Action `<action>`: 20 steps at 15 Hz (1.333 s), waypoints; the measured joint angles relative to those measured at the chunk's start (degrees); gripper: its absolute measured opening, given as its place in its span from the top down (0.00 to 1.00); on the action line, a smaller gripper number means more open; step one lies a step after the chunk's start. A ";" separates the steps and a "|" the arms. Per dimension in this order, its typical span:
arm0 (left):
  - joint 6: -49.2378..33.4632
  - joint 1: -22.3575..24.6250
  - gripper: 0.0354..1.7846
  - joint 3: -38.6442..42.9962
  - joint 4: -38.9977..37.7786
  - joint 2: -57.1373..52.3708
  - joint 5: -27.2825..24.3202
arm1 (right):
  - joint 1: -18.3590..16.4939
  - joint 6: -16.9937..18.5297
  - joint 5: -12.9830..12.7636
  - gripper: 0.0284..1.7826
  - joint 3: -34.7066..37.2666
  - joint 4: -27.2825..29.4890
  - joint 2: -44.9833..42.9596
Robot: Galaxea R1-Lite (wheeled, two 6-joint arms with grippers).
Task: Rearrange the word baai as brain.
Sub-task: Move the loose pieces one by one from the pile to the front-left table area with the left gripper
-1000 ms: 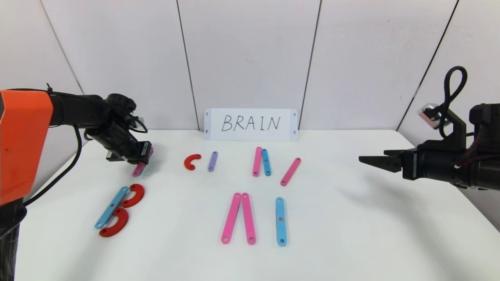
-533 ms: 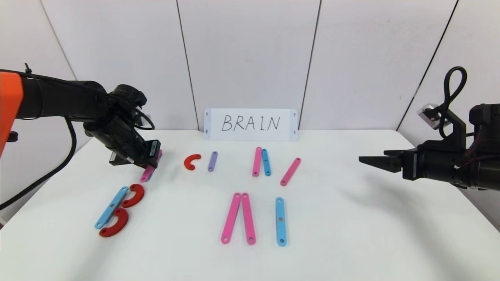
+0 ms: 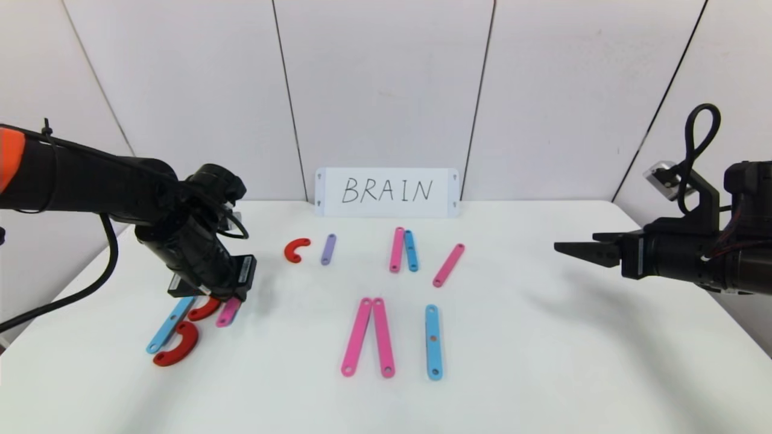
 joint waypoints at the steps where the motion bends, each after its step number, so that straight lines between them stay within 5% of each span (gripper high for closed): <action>1: 0.27 -0.82 0.85 2.17 -1.35 -0.49 0.12 | 0.05 0.00 -0.02 0.03 0.00 0.00 0.02; 13: 0.51 -5.21 0.79 8.57 -4.00 -1.68 1.57 | 0.24 -0.02 0.00 0.03 0.18 0.00 -0.02; 16: 0.46 -5.18 0.61 8.46 -3.97 -0.82 1.63 | 0.33 -0.07 -0.02 0.03 0.27 0.00 -0.02; 20: 0.30 -5.21 0.23 8.37 -3.95 -0.22 1.33 | 0.44 -0.09 -0.02 0.03 0.27 0.00 0.00</action>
